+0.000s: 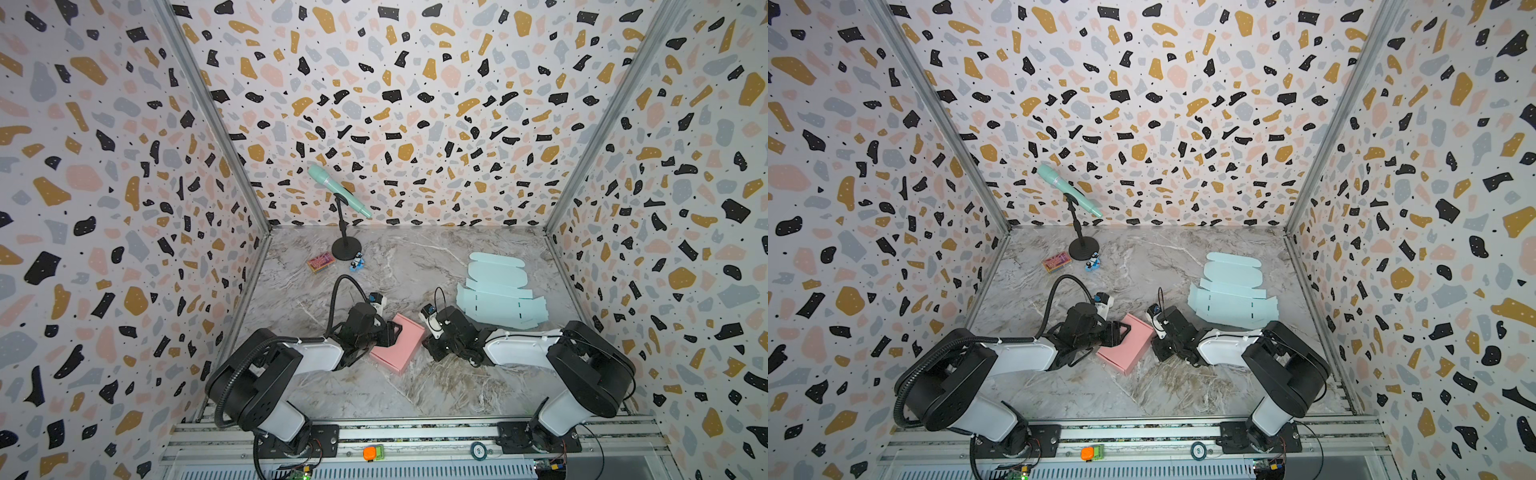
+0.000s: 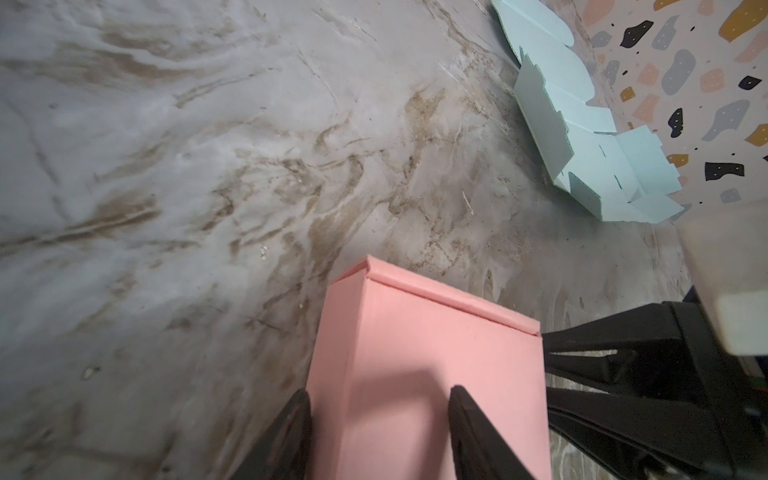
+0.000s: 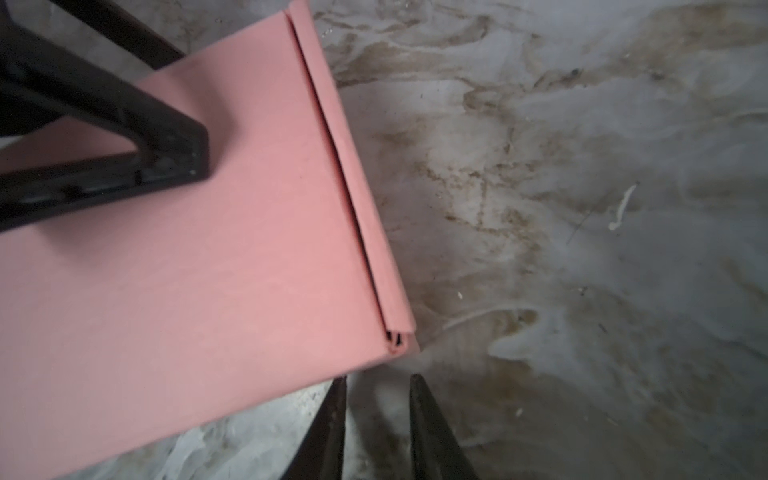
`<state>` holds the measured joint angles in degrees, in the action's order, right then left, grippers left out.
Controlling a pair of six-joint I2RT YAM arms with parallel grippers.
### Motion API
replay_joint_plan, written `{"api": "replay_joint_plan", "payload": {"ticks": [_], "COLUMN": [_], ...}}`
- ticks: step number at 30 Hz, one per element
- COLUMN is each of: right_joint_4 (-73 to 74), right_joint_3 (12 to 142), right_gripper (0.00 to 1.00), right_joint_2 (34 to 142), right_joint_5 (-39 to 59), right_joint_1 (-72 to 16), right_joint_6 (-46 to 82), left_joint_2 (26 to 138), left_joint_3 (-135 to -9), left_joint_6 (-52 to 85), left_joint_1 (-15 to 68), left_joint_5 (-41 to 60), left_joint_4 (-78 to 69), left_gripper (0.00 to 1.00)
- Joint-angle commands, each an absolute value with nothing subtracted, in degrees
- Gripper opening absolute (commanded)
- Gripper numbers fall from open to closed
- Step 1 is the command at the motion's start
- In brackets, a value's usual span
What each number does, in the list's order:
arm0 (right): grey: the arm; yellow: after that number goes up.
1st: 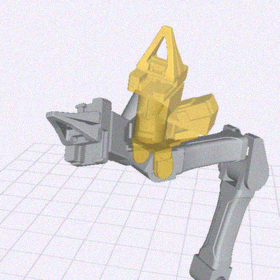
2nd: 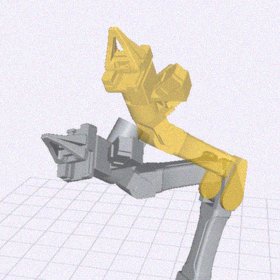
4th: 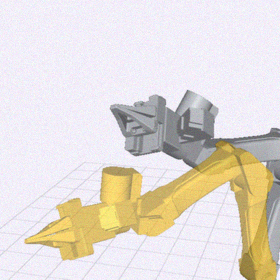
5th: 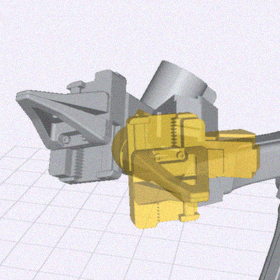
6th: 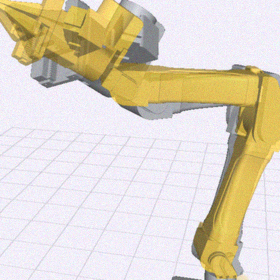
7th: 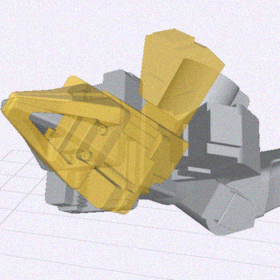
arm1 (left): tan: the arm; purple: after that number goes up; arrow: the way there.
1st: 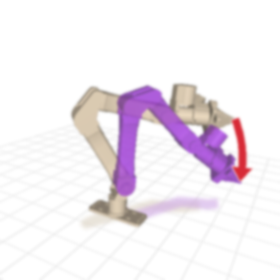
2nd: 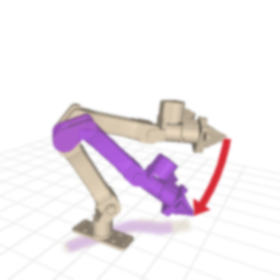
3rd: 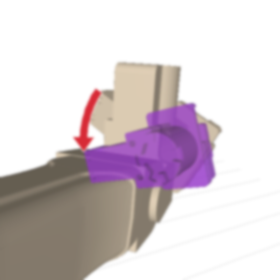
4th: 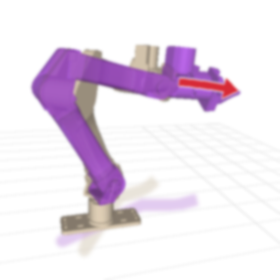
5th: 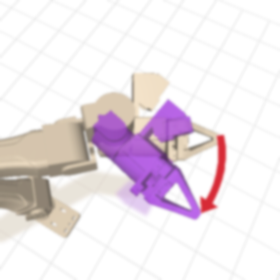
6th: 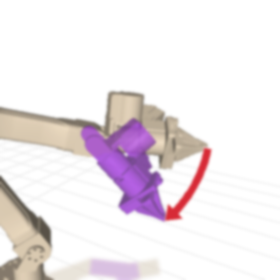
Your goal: Fold the paper box
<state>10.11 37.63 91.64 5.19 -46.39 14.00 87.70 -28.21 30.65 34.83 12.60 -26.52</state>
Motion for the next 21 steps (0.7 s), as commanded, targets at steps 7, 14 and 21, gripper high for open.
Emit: {"api": "replay_joint_plan", "payload": {"ticks": [7, 14, 21], "right_joint_4": [10.47, 11.23, 10.99], "right_joint_3": [40.00, 41.11, 39.98], "right_gripper": [0.26, 0.26, 0.26], "right_joint_2": [92.74, 93.80, 92.64], "right_joint_5": [5.60, 5.36, 4.70], "right_joint_1": [-47.79, -49.30, -49.48], "right_joint_6": [14.29, 14.86, 15.09], "left_joint_2": [89.03, 89.03, 88.32], "left_joint_3": [-29.71, -29.61, -28.87], "left_joint_6": [30.48, 30.85, 31.35], "left_joint_1": [36.89, 37.88, 38.06], "left_joint_5": [14.68, 14.63, 12.43], "left_joint_4": [-30.13, -30.59, -30.77], "left_gripper": [0.48, 0.46, 0.45]}}
